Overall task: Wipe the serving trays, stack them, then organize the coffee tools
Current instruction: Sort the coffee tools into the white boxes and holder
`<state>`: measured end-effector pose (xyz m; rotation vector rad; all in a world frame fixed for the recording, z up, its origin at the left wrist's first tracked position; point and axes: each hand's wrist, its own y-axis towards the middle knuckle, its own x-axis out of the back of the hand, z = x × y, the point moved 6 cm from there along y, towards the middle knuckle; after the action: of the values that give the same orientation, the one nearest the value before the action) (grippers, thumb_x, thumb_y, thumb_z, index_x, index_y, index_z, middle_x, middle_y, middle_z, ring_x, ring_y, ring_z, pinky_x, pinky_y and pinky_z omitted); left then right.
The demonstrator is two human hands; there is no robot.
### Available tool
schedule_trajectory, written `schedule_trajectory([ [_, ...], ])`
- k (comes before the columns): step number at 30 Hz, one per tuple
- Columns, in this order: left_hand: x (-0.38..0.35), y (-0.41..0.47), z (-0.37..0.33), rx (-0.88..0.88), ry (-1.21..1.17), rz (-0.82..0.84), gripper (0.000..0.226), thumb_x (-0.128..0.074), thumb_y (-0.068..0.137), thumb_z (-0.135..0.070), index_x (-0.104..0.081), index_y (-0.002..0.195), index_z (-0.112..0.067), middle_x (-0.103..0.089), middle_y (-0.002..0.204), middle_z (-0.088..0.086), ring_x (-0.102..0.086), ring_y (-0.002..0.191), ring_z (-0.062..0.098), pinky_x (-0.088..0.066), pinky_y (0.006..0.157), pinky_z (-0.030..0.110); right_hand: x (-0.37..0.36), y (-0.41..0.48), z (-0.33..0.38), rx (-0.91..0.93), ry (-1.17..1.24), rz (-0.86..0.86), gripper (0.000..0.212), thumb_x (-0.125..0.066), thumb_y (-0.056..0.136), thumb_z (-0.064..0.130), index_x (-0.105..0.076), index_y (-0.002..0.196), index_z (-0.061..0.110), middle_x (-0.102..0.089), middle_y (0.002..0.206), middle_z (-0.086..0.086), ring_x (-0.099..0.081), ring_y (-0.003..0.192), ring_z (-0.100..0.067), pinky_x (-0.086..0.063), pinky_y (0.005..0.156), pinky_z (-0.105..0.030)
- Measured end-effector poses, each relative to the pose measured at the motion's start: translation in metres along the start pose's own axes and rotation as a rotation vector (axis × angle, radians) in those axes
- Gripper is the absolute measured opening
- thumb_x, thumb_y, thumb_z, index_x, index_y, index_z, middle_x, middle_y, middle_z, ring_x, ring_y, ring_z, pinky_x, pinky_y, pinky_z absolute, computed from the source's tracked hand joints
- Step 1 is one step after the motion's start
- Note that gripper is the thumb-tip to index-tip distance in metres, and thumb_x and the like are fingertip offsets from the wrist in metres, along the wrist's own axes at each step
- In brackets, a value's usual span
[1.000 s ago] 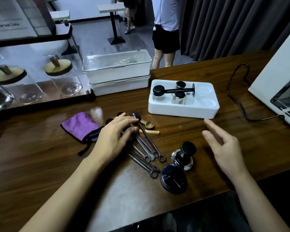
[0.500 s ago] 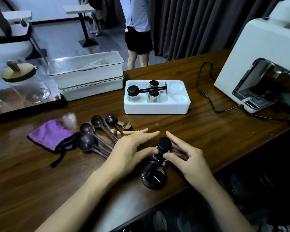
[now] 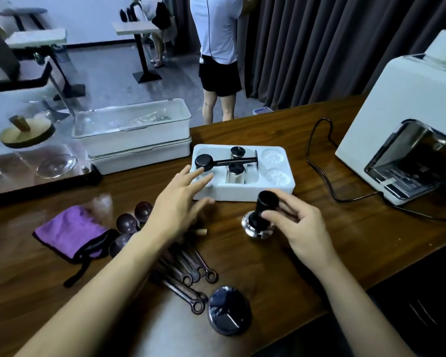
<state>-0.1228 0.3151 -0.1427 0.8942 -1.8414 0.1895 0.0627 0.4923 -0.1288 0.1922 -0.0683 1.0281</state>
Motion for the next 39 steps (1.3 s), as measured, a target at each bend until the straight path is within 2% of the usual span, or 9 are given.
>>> schedule_trajectory([
  [5,-0.019,0.02,-0.016,-0.091,0.028,0.018,0.055,-0.065,0.098,-0.038,-0.052,0.15,-0.025,-0.044,0.158,0.002,-0.028,0.153,0.024,-0.029,0.123,0.045,0.035,0.052,0.021,0.086,-0.005,-0.112,0.046,-0.071,0.088,-0.001,-0.065,0.131,0.012,-0.073,0.119,0.008,-0.066,0.114,-0.004,-0.052,0.094,-0.018],
  [8,-0.027,0.03,-0.034,-0.099,0.015,0.024,0.055,-0.06,0.101,-0.042,-0.046,0.153,-0.031,-0.042,0.159,-0.003,-0.029,0.152,0.018,-0.029,0.123,0.038,0.051,0.084,0.023,0.108,-0.041,-0.175,0.044,-0.07,0.089,0.002,-0.065,0.132,0.012,-0.071,0.119,0.008,-0.066,0.112,0.0,-0.052,0.092,-0.016],
  [13,-0.036,0.035,-0.042,-0.078,-0.023,-0.035,0.052,-0.057,0.102,-0.042,-0.047,0.152,-0.035,-0.043,0.159,-0.008,-0.034,0.15,0.014,-0.039,0.117,0.036,0.062,0.132,0.014,0.111,-0.094,-0.24,0.039,-0.071,0.09,0.008,-0.067,0.126,0.022,-0.07,0.108,0.022,-0.065,0.107,0.008,-0.051,0.09,-0.013],
  [15,-0.038,0.033,-0.035,-0.06,-0.02,-0.049,0.052,-0.057,0.101,-0.042,-0.047,0.151,-0.037,-0.043,0.159,-0.009,-0.038,0.148,0.013,-0.043,0.111,0.033,0.062,0.148,0.011,0.113,-0.112,-0.234,0.039,-0.071,0.09,0.009,-0.067,0.126,0.023,-0.069,0.108,0.023,-0.064,0.107,0.009,-0.05,0.089,-0.011],
  [19,-0.036,0.029,-0.024,-0.037,0.003,-0.071,0.051,-0.058,0.1,-0.042,-0.047,0.15,-0.04,-0.042,0.159,-0.015,-0.041,0.145,0.008,-0.038,0.106,0.021,0.057,0.17,0.004,0.109,-0.144,-0.194,0.041,-0.071,0.09,0.011,-0.066,0.13,0.018,-0.071,0.118,0.012,-0.063,0.112,0.007,-0.051,0.095,-0.015],
  [22,-0.032,0.027,-0.018,-0.028,0.027,-0.09,0.052,-0.059,0.1,-0.038,-0.048,0.151,-0.037,-0.045,0.157,-0.014,-0.047,0.14,0.009,-0.04,0.101,0.019,0.051,0.175,-0.001,0.094,-0.165,-0.161,0.041,-0.071,0.09,0.012,-0.066,0.129,0.021,-0.071,0.116,0.016,-0.063,0.112,0.007,-0.051,0.1,-0.022],
  [25,-0.027,0.026,-0.016,-0.028,0.02,-0.124,0.055,-0.062,0.101,-0.027,-0.046,0.153,-0.029,-0.052,0.151,-0.012,-0.059,0.124,0.012,-0.046,0.085,0.02,0.049,0.177,-0.004,0.078,-0.163,-0.147,0.041,-0.072,0.09,0.012,-0.066,0.128,0.025,-0.071,0.114,0.018,-0.063,0.112,0.007,-0.052,0.102,-0.028],
  [28,-0.026,0.027,-0.016,-0.01,0.03,-0.149,0.056,-0.063,0.101,-0.025,-0.045,0.154,-0.028,-0.057,0.146,-0.009,-0.065,0.108,0.018,-0.044,0.073,0.023,0.05,0.176,-0.004,0.087,-0.188,-0.136,0.041,-0.072,0.089,0.013,-0.067,0.128,0.024,-0.071,0.113,0.018,-0.063,0.112,0.006,-0.052,0.102,-0.03],
  [39,-0.027,0.028,-0.011,0.051,0.032,-0.142,0.054,-0.063,0.1,-0.029,-0.046,0.151,-0.035,-0.061,0.138,-0.013,-0.066,0.102,0.016,-0.043,0.074,0.024,0.056,0.172,-0.007,0.103,-0.255,-0.121,0.042,-0.072,0.089,0.02,-0.067,0.129,0.028,-0.071,0.115,0.017,-0.063,0.112,0.007,-0.052,0.102,-0.03],
])
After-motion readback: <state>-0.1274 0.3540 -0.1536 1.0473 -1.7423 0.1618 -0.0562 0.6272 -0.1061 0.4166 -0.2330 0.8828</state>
